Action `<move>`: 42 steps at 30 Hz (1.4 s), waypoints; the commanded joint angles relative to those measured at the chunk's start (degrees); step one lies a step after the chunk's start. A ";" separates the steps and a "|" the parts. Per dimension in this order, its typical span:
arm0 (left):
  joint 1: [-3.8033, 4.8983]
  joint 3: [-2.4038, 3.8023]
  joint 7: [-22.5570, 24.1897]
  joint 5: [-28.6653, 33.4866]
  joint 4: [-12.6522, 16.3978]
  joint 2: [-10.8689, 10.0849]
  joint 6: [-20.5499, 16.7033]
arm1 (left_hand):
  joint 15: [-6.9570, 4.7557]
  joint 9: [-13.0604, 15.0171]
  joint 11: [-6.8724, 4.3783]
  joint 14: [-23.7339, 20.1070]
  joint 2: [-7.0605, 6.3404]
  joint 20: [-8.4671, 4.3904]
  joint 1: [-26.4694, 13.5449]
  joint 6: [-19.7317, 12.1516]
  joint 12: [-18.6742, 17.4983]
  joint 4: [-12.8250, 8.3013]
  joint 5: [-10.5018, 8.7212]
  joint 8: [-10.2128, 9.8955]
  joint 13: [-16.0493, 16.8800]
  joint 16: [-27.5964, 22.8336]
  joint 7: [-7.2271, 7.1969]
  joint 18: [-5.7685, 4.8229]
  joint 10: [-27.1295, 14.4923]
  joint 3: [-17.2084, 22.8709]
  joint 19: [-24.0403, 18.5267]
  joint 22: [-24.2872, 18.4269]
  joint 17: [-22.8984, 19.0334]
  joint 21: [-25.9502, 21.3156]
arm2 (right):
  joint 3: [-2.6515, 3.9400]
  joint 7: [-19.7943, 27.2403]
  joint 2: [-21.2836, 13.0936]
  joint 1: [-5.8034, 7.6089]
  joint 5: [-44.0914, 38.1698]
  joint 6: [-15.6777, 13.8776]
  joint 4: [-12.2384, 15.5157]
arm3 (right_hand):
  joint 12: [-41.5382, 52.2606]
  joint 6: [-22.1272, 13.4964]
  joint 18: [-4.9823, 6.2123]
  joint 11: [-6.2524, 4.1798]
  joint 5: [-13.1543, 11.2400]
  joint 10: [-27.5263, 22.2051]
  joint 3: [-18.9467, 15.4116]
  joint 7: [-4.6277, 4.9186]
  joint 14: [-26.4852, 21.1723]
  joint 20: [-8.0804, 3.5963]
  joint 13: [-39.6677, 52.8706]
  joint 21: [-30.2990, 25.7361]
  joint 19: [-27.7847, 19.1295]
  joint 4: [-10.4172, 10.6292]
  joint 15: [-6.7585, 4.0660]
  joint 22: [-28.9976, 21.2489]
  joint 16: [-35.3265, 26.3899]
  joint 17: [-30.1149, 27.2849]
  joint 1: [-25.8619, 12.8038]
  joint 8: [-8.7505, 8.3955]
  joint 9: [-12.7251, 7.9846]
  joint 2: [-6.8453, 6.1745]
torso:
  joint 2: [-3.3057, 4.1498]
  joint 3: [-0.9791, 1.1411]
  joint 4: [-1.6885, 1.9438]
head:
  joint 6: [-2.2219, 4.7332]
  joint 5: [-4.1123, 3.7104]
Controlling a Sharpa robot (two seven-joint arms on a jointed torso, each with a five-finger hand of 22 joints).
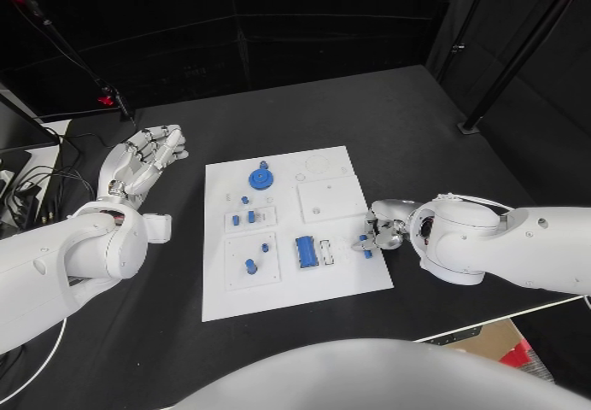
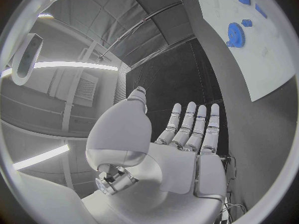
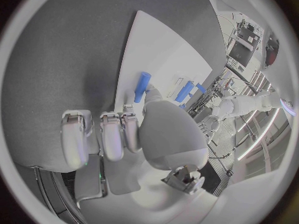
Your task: Assemble the parts on the task board
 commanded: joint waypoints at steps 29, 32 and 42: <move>0.08 0.05 5.33 0.01 0.28 -0.26 0.57 | 0.03 -0.07 -0.05 -0.18 0.72 -0.02 0.06 -0.32 0.21 -0.05 0.34 0.27 -0.05 0.32 8.39 -0.90 -0.45 0.05 -0.29 -0.08 -0.07 -0.29 | -0.53 6.67 -0.34 -1.29 8.44 -8.26 1.22 | 0.15 9.20 -0.42 0.05 -7.58 6.08 20.13 0.30 5.96 0.28 15.08 0.19 6.07 -5.23 0.41 15.09 0.14 15.05 15.49 -15.78 -33.86 -2.14 | -0.01 -0.01 -0.09 | 0.00 0.26; 0.07 0.05 5.32 0.01 0.25 -0.25 0.63 | 0.03 -0.07 -0.05 -0.18 0.72 -0.02 0.06 -0.32 0.21 -0.05 0.34 0.27 -0.05 0.32 8.39 -0.90 -0.45 0.05 -0.29 -0.08 -0.07 -0.29 | -0.53 9.27 -0.74 -1.29 11.51 -11.22 1.65 | 0.15 10.10 -0.42 0.06 -6.61 6.08 21.01 0.34 5.96 0.39 15.08 0.19 6.07 -5.54 0.50 15.09 0.14 15.05 15.02 -16.64 -34.43 -2.46 | -0.01 0.01 -0.06 | 0.00 0.29; 0.00 0.05 5.22 0.01 0.14 -0.27 0.69 | 0.01 -0.12 -0.06 -0.10 0.84 -0.02 0.09 -0.30 0.40 -0.05 0.36 0.40 -0.12 0.49 8.39 -0.89 -0.38 -0.01 -0.30 -0.09 -0.23 -0.28 | -0.51 14.82 -1.90 -1.26 22.89 -16.18 2.73 | 0.15 11.29 -0.42 0.13 -3.63 6.08 21.90 0.36 5.96 0.35 15.08 0.19 6.07 -5.78 0.34 15.09 0.14 15.05 13.27 -18.18 -35.43 -2.80 | 0.00 0.00 0.02 | 0.00 0.25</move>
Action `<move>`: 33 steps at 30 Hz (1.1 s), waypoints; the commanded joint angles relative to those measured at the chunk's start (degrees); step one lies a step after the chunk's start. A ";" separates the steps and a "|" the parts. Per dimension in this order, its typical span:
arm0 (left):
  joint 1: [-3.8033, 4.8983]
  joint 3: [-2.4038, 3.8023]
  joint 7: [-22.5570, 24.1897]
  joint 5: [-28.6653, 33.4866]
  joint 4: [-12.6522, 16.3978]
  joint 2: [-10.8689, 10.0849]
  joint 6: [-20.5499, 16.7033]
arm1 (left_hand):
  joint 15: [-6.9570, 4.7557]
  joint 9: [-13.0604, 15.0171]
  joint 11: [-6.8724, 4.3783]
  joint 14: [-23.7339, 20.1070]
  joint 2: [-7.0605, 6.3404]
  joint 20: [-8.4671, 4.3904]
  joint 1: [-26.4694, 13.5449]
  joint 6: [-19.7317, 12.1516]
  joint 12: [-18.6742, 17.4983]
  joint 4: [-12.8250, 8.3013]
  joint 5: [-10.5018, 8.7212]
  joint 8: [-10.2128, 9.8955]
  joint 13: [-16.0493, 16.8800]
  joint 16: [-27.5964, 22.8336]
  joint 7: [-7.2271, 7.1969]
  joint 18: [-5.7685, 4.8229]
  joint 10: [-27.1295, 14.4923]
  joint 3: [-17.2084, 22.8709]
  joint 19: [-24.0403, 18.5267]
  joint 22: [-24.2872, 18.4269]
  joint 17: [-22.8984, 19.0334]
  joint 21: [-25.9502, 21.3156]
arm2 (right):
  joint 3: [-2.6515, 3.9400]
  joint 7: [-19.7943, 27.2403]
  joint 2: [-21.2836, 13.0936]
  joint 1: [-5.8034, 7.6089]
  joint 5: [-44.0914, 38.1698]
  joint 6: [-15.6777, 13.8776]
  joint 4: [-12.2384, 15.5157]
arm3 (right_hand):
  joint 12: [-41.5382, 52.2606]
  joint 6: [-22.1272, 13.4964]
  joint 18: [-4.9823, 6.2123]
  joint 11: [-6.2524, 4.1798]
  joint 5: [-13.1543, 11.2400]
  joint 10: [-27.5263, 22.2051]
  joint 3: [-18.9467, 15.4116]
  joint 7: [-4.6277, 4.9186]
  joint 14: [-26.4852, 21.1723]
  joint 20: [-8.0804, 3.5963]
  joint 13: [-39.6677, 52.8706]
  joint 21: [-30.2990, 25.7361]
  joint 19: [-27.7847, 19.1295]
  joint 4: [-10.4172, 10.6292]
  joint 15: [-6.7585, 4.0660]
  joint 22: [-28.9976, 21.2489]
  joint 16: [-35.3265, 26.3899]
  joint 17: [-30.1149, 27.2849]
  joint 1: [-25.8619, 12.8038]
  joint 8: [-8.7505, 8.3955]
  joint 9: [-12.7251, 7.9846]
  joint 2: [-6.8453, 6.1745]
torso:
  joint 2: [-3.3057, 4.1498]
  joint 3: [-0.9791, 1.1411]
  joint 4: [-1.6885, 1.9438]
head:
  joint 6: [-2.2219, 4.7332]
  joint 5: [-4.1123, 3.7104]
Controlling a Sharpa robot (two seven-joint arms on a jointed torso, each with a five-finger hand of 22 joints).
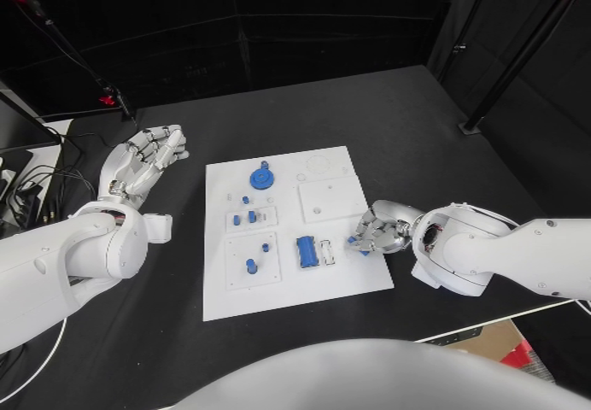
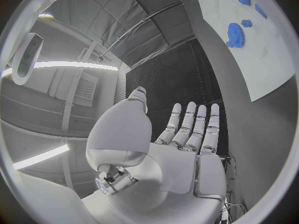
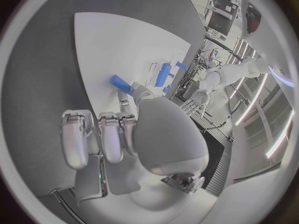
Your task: Assemble the parts on the task board
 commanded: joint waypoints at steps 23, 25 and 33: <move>0.03 0.05 4.95 0.02 -0.22 0.21 0.58 | 0.01 -0.08 -0.07 -0.07 0.59 -0.02 -0.21 -0.30 0.31 -0.05 0.36 0.28 -0.08 0.30 8.39 -0.89 -0.35 -0.04 -0.31 -0.03 -0.13 -0.27 | 0.02 8.81 -1.07 0.15 19.88 -5.91 2.23 | -0.19 2.05 -0.43 0.28 5.33 5.84 -1.91 -0.36 5.86 0.38 15.06 0.19 6.07 0.70 0.28 15.09 0.14 15.08 -4.04 -1.18 -0.85 -0.33 | -0.04 -0.06 0.25 | 0.00 0.09; 0.03 0.05 4.93 0.02 -0.33 0.37 0.62 | 0.01 -0.08 -0.07 -0.07 0.59 -0.02 -0.21 -0.30 0.31 -0.05 0.36 0.28 -0.08 0.30 8.39 -0.89 -0.35 -0.04 -0.31 -0.03 -0.13 -0.27 | 0.03 8.34 -0.93 0.28 20.66 -5.55 2.58 | -0.19 2.15 -0.43 0.28 5.43 5.84 -2.64 -0.35 5.86 0.37 15.06 0.19 6.07 1.24 0.27 15.09 0.14 15.08 -4.91 -1.40 -0.98 -0.43 | -0.03 -0.04 0.21 | 0.00 0.14; 0.03 0.05 4.85 0.02 -0.47 0.68 0.72 | 0.01 -0.08 -0.07 -0.07 0.59 -0.02 -0.21 -0.30 0.31 -0.05 0.36 0.28 -0.08 0.30 8.39 -0.89 -0.35 -0.04 -0.31 -0.03 -0.13 -0.27 | 0.05 6.15 0.85 0.59 21.71 -5.17 2.55 | -0.19 4.10 -0.43 -0.27 5.92 5.84 -4.05 -1.02 5.86 0.18 15.06 0.19 6.07 2.34 -0.02 15.09 0.14 15.08 -5.96 -2.19 -1.31 -0.01 | 0.07 0.02 0.14 | 0.00 0.53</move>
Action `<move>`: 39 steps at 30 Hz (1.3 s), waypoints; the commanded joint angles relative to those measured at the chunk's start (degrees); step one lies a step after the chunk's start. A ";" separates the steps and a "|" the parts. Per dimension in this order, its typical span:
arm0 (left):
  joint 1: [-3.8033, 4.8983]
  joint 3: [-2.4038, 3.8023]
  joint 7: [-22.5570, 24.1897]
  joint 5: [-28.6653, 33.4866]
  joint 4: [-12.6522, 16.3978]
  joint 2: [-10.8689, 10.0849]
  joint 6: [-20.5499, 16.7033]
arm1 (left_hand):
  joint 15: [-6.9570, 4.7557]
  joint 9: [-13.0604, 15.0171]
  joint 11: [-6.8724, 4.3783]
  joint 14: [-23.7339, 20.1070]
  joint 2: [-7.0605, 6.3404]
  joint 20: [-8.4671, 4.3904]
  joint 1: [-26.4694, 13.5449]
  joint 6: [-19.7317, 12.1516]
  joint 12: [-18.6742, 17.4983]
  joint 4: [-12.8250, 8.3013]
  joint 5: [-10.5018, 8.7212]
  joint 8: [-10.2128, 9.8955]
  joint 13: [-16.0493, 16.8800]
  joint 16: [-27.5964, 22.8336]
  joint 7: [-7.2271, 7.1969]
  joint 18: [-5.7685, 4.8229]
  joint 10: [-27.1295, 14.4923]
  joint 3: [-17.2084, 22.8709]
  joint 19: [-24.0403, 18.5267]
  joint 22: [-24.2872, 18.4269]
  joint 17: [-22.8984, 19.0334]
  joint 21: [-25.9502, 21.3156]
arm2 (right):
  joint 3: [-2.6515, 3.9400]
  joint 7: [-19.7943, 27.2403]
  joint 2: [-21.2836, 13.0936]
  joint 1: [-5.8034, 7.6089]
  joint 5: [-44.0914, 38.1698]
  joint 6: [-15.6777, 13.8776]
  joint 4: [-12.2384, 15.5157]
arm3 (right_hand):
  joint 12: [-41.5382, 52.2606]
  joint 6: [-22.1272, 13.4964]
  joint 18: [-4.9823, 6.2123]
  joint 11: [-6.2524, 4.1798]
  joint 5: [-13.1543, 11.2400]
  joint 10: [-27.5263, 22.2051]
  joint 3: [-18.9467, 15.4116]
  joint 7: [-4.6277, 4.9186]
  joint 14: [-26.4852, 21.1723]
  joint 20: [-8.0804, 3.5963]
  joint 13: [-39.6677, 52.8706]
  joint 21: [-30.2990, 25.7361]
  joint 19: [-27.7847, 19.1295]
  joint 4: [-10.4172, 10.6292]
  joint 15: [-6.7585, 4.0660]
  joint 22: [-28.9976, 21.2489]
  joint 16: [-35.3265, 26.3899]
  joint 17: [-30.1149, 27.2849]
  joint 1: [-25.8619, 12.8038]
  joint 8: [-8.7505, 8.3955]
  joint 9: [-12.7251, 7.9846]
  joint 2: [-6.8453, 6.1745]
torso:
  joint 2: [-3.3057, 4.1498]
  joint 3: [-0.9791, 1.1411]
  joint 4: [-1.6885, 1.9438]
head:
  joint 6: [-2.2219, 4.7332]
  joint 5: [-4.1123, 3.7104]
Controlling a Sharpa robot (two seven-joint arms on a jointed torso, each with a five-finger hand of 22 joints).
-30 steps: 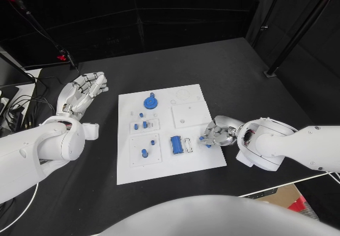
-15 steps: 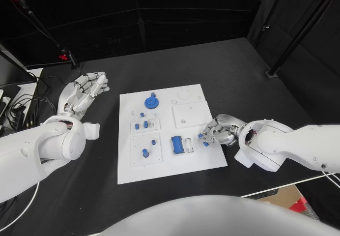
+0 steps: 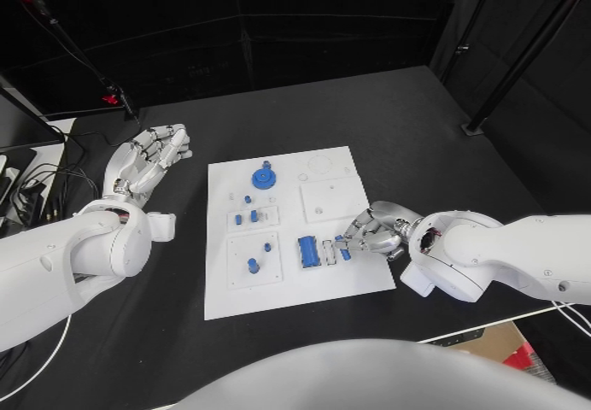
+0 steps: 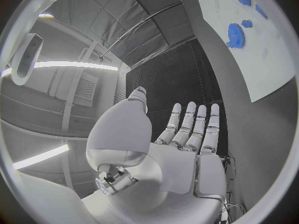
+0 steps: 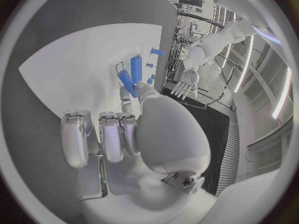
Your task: Assemble the parts on the task board
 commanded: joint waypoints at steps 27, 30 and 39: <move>0.09 0.05 4.83 0.02 -0.07 0.27 0.68 | -0.01 -0.17 -0.09 0.05 0.75 -0.02 -0.18 -0.32 0.44 -0.06 0.36 0.39 -0.17 0.52 8.38 -0.89 -0.25 -0.13 -0.35 -0.09 -0.26 -0.26 | 0.00 -9.56 6.34 0.15 -5.15 0.70 -3.60 | -0.20 2.53 -0.42 -0.55 0.51 5.85 -2.39 -0.50 5.86 -0.19 15.06 0.19 6.07 1.46 -0.35 15.09 0.14 15.09 -1.53 -2.45 -0.61 0.33 | 0.06 -0.01 -0.11 | 0.00 0.42; 0.09 0.05 4.82 0.02 -0.09 0.30 0.70 | -0.02 -0.20 -0.09 0.07 0.86 -0.02 -0.17 -0.33 0.51 -0.06 0.38 0.43 -0.20 0.58 8.38 -0.89 -0.23 -0.14 -0.35 -0.08 -0.33 -0.26 | 0.00 -9.67 6.54 0.15 -5.37 0.61 -3.70 | -0.20 2.64 -0.42 -0.56 0.60 5.85 -2.73 -0.49 5.86 -0.22 15.06 0.19 6.07 1.78 -0.38 15.09 0.14 15.09 -1.77 -2.71 -0.66 0.34 | 0.04 0.02 -0.08 | 0.00 0.44; 0.09 0.05 4.77 0.02 -0.15 0.32 0.69 | -0.02 -0.23 -0.09 0.09 0.97 -0.02 -0.12 -0.35 0.57 -0.07 0.40 0.47 -0.23 0.63 8.38 -0.88 -0.23 -0.14 -0.37 -0.10 -0.39 -0.25 | 0.00 -9.69 6.81 0.15 -6.65 0.57 -3.72 | -0.20 3.13 -0.42 -0.59 0.51 5.85 -3.98 -0.52 5.86 -0.30 15.06 0.19 6.07 2.60 -0.46 15.09 0.14 15.09 -2.42 -3.31 -0.72 0.08 | 0.06 0.04 -0.12 | 0.00 0.60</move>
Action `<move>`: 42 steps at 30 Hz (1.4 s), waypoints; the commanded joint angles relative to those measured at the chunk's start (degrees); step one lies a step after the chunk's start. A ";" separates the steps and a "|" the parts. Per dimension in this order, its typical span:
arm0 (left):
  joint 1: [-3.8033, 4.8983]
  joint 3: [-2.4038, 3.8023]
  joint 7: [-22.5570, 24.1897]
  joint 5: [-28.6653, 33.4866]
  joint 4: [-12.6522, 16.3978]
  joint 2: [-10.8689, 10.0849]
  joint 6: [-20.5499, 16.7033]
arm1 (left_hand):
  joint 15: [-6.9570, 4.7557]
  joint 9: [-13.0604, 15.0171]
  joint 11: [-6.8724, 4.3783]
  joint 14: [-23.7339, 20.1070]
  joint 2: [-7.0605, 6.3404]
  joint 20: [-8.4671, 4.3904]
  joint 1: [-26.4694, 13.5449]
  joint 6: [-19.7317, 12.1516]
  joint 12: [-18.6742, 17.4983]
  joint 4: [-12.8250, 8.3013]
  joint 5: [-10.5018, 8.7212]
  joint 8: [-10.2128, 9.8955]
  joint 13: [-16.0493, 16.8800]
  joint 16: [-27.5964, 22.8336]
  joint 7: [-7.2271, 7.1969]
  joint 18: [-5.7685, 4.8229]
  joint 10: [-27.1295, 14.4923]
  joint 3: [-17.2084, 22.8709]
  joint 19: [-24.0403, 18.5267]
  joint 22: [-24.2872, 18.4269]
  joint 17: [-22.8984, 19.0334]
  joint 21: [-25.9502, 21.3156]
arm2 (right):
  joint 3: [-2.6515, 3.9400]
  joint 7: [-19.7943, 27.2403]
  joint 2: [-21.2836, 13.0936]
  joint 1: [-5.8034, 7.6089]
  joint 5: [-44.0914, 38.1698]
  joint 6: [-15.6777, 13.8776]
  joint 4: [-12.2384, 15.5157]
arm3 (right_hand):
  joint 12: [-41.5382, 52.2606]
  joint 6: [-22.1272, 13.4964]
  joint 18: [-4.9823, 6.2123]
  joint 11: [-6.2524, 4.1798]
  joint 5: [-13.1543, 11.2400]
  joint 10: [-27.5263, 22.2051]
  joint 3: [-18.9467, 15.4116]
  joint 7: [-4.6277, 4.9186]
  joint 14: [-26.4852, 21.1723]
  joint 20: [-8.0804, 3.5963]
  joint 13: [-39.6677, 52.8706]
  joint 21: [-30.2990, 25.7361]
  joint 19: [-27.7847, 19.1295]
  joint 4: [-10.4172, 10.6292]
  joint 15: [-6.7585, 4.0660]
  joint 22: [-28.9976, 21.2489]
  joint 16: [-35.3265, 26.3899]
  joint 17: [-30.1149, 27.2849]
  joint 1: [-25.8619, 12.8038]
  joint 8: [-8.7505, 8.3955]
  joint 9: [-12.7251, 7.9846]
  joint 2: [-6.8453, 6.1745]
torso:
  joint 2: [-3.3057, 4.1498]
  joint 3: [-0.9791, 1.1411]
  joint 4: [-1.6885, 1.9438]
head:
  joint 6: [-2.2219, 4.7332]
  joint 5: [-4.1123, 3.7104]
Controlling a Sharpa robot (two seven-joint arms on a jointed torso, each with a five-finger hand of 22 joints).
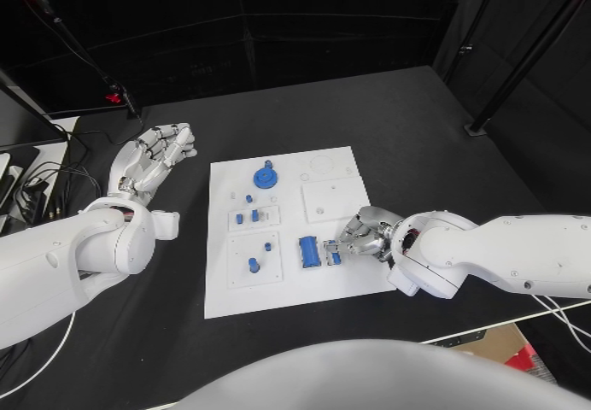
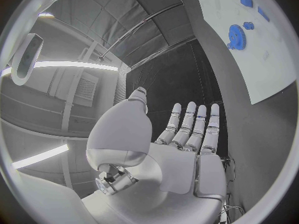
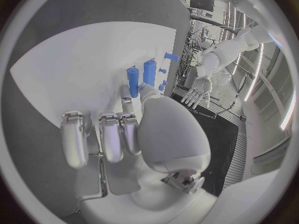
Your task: Assemble the parts on the task board
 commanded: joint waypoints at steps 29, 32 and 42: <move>0.08 0.05 4.60 0.01 -0.02 0.06 0.70 | -0.03 -0.16 -0.09 0.10 0.73 -0.02 0.05 -0.39 0.49 -0.11 0.28 0.33 -0.18 0.33 8.38 -0.87 -0.24 -0.15 -0.38 -0.04 -0.22 -0.24 | 0.02 -2.70 1.35 0.07 -13.87 5.22 0.34 | -0.20 0.30 -0.42 0.08 -2.35 6.07 -3.30 0.59 5.99 -0.30 15.05 0.19 6.07 0.82 -0.25 15.09 0.14 15.10 -1.82 -2.04 -0.38 0.25 | -0.02 0.01 0.00 | 0.00 0.29; 0.08 0.05 4.58 0.01 -0.01 0.04 0.70 | -0.03 -0.16 -0.09 0.10 0.73 -0.02 0.05 -0.39 0.49 -0.11 0.28 0.33 -0.18 0.33 8.38 -0.87 -0.24 -0.15 -0.38 -0.04 -0.22 -0.24 | 0.02 -2.99 1.47 0.07 -13.94 5.84 0.23 | -0.20 0.43 -0.42 0.09 -2.40 6.07 -3.67 0.59 5.99 -0.27 15.05 0.19 6.07 0.84 -0.22 15.09 0.14 15.10 -2.17 -2.14 -0.37 0.40 | 0.00 0.01 0.02 | 0.00 0.29; 0.08 0.05 4.43 0.01 -0.05 0.08 0.72 | -0.03 -0.16 -0.09 0.10 0.73 -0.02 0.05 -0.39 0.49 -0.11 0.28 0.33 -0.18 0.33 8.38 -0.87 -0.24 -0.15 -0.38 -0.04 -0.22 -0.24 | 0.02 -3.44 1.89 0.07 -14.03 6.91 -0.07 | -0.20 0.75 -0.42 0.26 -6.41 6.07 -7.24 0.75 5.99 -0.09 15.05 0.19 6.07 0.91 -0.04 15.09 0.14 15.10 -6.38 -3.04 -0.39 1.13 | -0.02 0.01 0.00 | 0.00 0.24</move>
